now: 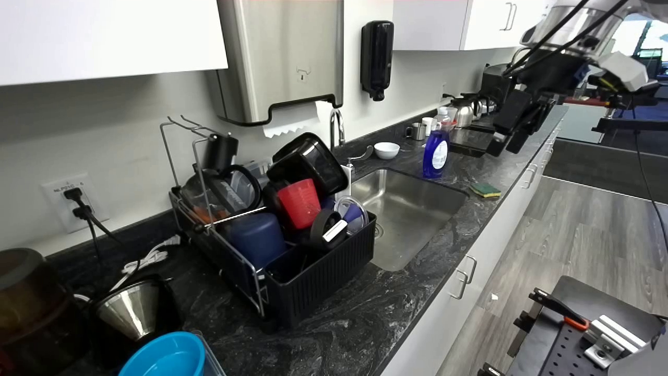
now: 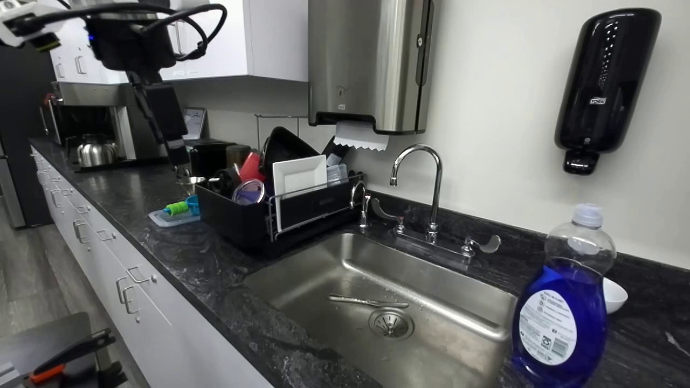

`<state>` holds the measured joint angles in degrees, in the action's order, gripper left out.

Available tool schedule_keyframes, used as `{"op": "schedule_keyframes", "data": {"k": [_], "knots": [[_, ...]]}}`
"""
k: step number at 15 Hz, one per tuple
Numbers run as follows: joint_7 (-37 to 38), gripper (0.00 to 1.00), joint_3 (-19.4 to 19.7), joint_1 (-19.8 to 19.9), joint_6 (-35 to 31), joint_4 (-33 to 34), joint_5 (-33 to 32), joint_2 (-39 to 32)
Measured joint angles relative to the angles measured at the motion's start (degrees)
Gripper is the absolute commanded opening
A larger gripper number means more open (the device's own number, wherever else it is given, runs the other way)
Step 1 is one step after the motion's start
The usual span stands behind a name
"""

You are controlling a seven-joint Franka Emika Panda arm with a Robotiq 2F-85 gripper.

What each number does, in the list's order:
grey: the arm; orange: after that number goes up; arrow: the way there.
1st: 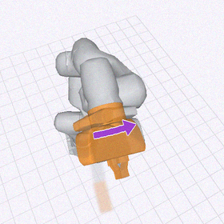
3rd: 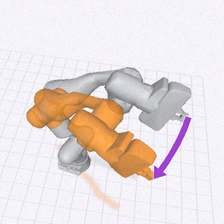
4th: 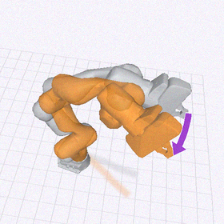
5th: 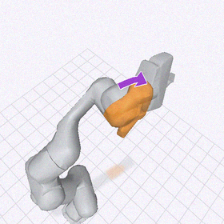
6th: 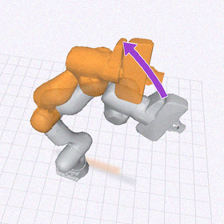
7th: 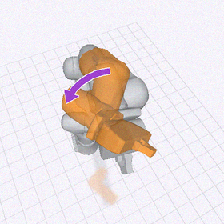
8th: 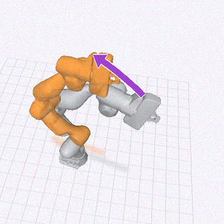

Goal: Take the black baking tin out of the dish rack and put it in the sink

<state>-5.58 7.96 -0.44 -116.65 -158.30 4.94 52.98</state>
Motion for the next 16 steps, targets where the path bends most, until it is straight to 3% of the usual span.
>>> {"op": "schedule_keyframes", "data": {"k": [7,12,16], "knots": [[-4.5,1.00,0.1,-6.2,-11.2,0.5,6.5,-11.0],[-14.5,1.00,2.9,-11.8,-17.4,2.3,14.0,-16.5],[-23.9,1.00,6.4,-16.4,-18.8,6.0,21.3,-21.7]]}}
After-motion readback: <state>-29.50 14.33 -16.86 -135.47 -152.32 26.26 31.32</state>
